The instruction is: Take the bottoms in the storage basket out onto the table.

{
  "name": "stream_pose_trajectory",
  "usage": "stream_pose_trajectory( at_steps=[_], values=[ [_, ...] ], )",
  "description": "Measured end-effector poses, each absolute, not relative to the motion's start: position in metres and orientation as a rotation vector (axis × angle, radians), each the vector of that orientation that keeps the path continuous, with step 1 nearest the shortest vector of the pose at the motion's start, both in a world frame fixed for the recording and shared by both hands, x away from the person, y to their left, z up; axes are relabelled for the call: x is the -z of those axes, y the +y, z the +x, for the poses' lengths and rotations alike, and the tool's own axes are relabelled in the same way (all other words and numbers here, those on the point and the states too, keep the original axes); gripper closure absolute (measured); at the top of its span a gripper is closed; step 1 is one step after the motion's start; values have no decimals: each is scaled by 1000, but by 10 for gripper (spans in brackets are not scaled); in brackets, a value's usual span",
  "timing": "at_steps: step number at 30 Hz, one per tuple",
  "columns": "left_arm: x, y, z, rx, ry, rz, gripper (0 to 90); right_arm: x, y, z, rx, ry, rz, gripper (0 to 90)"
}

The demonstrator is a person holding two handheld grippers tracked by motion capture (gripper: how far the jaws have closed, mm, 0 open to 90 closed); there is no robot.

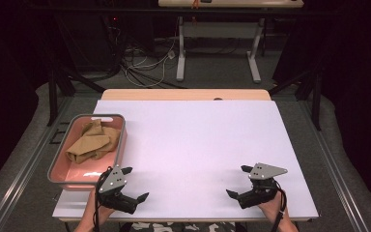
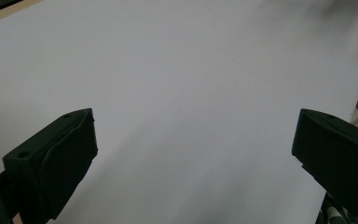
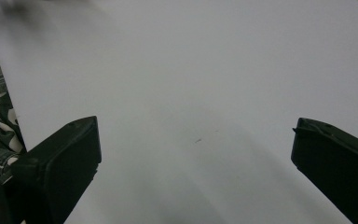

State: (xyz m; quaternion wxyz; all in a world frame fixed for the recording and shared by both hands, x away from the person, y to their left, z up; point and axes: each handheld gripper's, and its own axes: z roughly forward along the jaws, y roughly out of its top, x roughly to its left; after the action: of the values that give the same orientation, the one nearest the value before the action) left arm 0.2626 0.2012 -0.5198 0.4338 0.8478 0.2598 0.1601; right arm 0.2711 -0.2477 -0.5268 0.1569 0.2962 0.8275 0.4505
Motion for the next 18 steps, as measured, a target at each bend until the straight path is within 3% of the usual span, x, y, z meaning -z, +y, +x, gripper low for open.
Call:
stream_pose_trajectory(
  at_steps=[18],
  values=[
    [510,198,265,-381,617,2119,0,528,-246,271,-1305,2364,835,10]
  ],
)
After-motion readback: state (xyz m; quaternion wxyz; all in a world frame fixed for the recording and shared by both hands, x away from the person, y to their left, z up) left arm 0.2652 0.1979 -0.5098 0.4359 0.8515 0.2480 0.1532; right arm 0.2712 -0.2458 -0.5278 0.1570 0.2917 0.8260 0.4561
